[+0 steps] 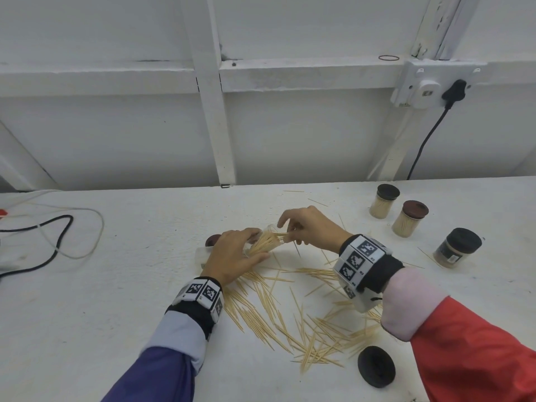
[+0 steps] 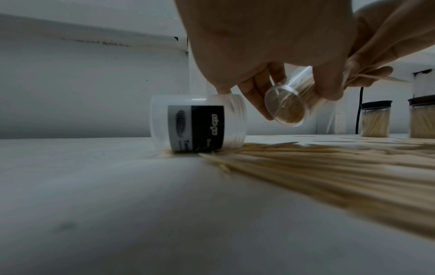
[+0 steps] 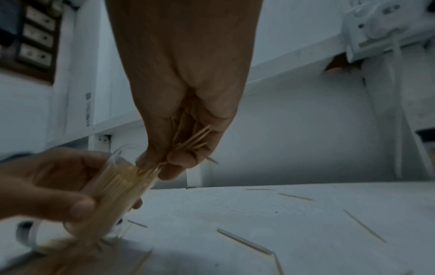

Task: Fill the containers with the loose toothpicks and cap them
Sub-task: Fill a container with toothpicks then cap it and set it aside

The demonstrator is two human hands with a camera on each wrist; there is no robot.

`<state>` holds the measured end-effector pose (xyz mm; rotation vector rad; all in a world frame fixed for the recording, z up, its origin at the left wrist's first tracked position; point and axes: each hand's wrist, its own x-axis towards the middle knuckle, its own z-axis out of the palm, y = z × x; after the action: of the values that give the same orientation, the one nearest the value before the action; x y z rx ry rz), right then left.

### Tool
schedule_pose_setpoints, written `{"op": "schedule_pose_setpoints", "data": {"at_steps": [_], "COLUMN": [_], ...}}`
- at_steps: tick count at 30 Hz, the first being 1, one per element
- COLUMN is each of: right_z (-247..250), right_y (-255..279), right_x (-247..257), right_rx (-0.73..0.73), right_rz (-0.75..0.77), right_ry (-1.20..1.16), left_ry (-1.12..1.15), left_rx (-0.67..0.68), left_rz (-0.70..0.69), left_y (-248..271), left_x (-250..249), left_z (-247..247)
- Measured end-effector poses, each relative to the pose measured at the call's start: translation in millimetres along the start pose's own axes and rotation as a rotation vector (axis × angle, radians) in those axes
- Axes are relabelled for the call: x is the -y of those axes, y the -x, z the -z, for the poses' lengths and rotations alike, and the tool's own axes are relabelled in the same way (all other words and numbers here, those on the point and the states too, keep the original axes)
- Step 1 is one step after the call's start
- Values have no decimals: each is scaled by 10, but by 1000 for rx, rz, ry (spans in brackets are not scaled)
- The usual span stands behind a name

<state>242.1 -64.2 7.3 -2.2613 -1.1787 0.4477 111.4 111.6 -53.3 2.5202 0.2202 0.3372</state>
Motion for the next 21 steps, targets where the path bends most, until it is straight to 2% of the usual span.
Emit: {"op": "schedule_pose_setpoints", "data": {"at_steps": [3,10,14,17,21], "right_z": [51,26,54,102,74], "right_y": [-11,-33,-16,-5,-29], "right_x": [10,52,35,12,16], "right_rx": [-24,71,48,34,-84], "right_rz": [-31,-51,-105,-126,-103], "right_ry": [-122,-321,-466,-472,-441], "left_ry": [-9,8,13,13,18], "left_rx": [21,27,30,27,35], "left_rz": [-9,3,-7,1,5], "left_y": [1,6,19,11,4], "left_x": [-2,-31,-29,-28,-21], "left_z": [0,9,16,17,11]}}
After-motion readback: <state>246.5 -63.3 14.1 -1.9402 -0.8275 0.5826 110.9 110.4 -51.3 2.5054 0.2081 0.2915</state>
